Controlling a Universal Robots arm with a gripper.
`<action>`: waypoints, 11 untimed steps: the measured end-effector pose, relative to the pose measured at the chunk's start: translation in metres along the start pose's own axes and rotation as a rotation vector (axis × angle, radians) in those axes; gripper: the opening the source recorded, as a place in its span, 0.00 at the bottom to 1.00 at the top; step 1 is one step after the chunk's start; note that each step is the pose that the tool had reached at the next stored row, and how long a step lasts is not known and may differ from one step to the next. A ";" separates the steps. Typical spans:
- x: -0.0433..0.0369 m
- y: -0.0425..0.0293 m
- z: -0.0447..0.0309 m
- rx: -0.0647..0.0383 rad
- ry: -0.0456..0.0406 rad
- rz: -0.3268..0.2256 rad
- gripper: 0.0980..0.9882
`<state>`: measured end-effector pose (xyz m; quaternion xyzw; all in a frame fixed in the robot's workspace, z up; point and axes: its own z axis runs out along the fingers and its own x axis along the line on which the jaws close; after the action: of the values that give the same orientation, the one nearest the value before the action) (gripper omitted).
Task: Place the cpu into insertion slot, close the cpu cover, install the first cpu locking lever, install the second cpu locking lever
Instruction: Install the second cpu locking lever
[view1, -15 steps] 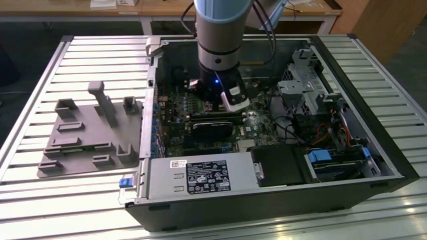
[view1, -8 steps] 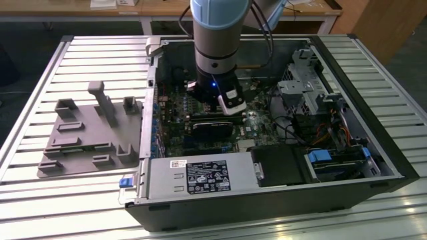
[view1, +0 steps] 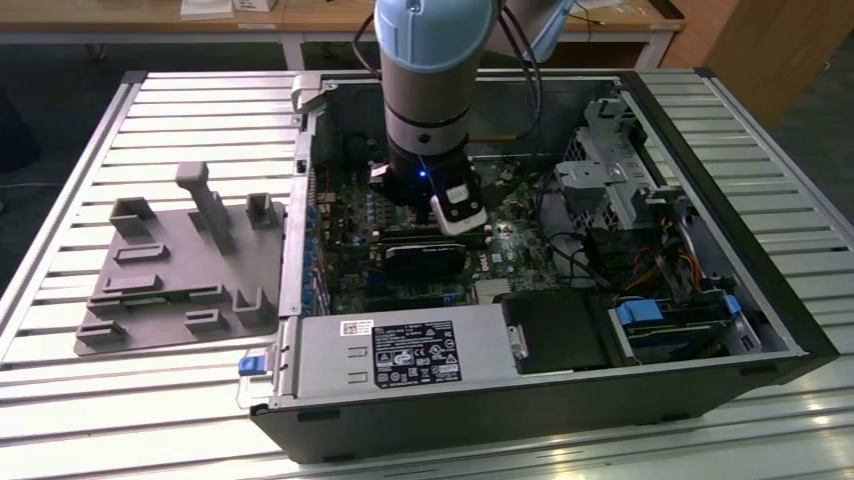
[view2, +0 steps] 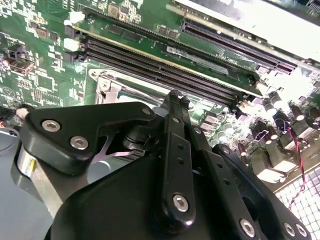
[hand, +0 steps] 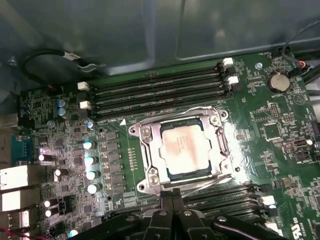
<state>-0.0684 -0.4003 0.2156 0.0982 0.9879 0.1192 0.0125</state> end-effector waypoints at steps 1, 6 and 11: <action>0.0000 -0.0006 0.0004 -0.005 0.0008 0.001 0.00; -0.0006 -0.0056 0.0011 -0.024 0.0040 0.004 0.00; -0.0017 -0.0119 0.0005 -0.032 0.0049 0.007 0.00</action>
<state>-0.0690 -0.4118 0.2123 0.1011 0.9856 0.1353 0.0113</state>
